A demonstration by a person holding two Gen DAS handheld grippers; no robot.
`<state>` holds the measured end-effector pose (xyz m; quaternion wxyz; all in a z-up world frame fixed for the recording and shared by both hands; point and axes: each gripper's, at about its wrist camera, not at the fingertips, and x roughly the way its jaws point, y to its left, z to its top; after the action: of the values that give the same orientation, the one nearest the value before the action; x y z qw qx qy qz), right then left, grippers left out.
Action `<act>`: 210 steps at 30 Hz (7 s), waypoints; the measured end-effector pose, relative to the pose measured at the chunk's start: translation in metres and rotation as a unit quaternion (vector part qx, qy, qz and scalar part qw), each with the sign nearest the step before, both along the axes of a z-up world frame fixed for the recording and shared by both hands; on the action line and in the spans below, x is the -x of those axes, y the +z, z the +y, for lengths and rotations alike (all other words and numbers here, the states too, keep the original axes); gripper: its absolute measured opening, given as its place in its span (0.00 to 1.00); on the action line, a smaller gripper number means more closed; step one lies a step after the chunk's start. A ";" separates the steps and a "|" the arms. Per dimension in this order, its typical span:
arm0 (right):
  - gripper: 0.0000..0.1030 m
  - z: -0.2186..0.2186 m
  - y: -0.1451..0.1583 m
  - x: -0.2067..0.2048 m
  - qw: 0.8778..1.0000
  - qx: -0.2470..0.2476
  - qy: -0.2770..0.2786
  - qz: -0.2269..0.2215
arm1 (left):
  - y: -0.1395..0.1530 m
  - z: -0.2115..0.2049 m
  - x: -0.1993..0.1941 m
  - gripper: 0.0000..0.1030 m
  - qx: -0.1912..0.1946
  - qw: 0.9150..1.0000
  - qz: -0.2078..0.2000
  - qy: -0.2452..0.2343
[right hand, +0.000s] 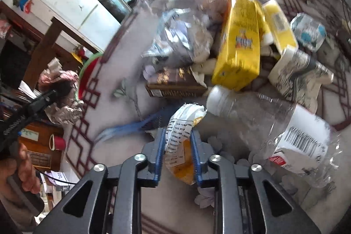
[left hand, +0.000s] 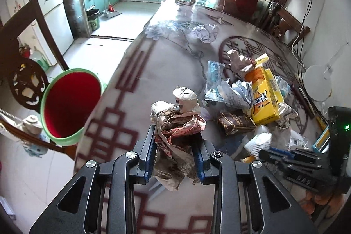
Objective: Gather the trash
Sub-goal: 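Carry both items over the red bucket and open both tools to drop them, then grasp crumpled foil with the left tool while the right tool grasps a blue-labeled snack bag, then carry the foil and snack bag over the red bucket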
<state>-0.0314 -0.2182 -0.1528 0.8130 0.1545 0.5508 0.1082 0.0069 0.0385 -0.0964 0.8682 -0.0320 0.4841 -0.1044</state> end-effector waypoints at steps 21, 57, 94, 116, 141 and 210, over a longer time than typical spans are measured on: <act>0.12 0.089 0.065 -0.043 0.997 -0.011 -0.063 -0.051 | 0.000 0.111 -0.056 0.29 0.009 1.000 0.000 -0.016; 0.31 0.321 0.012 -0.185 0.995 -0.052 0.076 -0.035 | -0.062 0.261 -0.120 0.55 0.007 0.994 0.056 0.092; 0.47 -0.054 0.089 -0.009 0.978 0.104 -0.158 -0.088 | -0.008 -0.009 -0.069 0.79 0.059 0.989 0.008 -0.134; 0.54 -0.162 0.057 -0.094 0.975 0.117 -0.164 -0.091 | -0.070 -0.136 -0.108 0.26 0.066 0.985 0.125 -0.101; 0.09 -0.193 -0.007 -0.109 0.968 0.058 -0.241 -0.032 | -0.010 -0.080 -0.067 0.28 0.059 0.993 0.062 -0.075; 0.10 0.122 0.132 -0.098 0.980 0.091 -0.054 -0.169 | -0.008 0.090 -0.084 0.29 0.075 0.995 0.048 -0.045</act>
<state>0.0665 -0.0965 -0.0211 0.9097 0.0888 0.4039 0.0382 0.0905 0.1286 -0.1046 0.8337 -0.0800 0.5166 -0.1779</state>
